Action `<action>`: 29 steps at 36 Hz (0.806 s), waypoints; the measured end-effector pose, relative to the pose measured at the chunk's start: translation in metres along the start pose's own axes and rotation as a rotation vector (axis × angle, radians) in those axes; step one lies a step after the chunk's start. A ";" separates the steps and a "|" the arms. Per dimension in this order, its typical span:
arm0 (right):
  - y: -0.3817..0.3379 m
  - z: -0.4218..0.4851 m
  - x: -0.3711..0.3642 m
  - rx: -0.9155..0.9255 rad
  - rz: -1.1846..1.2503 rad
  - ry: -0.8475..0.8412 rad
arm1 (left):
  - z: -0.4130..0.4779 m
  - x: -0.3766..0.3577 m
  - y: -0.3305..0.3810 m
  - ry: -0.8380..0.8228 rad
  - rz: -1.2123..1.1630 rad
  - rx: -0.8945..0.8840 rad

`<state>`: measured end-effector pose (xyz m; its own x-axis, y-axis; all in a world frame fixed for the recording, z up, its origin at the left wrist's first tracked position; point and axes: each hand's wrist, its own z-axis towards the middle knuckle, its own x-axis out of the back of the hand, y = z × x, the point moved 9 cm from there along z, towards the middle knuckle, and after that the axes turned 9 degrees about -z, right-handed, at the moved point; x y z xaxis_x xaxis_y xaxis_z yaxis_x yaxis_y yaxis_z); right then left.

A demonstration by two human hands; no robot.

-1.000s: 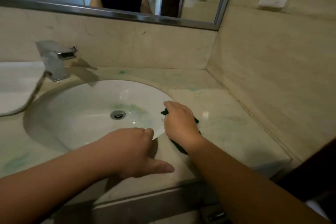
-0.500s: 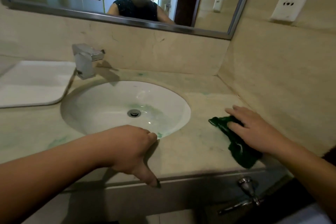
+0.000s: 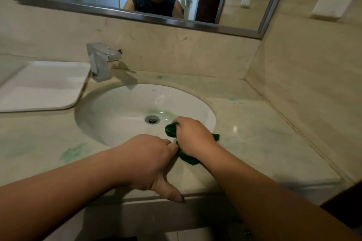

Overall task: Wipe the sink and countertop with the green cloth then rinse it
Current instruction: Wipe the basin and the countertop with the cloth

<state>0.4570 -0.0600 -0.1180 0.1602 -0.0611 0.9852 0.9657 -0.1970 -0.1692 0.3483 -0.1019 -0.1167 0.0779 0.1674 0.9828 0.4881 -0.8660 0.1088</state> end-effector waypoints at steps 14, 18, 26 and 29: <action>0.095 -0.040 0.028 0.027 -0.118 -0.015 | 0.003 0.001 0.000 -0.038 0.064 0.040; 0.027 -0.050 0.006 0.203 -0.134 -0.049 | 0.004 0.002 -0.002 -0.035 0.068 0.054; 0.100 -0.001 0.022 0.161 -0.210 -0.009 | 0.004 -0.003 -0.006 -0.038 0.056 0.036; 0.122 0.009 0.032 0.104 -0.249 0.108 | 0.004 -0.002 -0.006 -0.027 0.058 0.024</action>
<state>0.5816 -0.0772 -0.1067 -0.1022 -0.1288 0.9864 0.9892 -0.1176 0.0872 0.3489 -0.0956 -0.1197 0.1295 0.1301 0.9830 0.5024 -0.8633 0.0481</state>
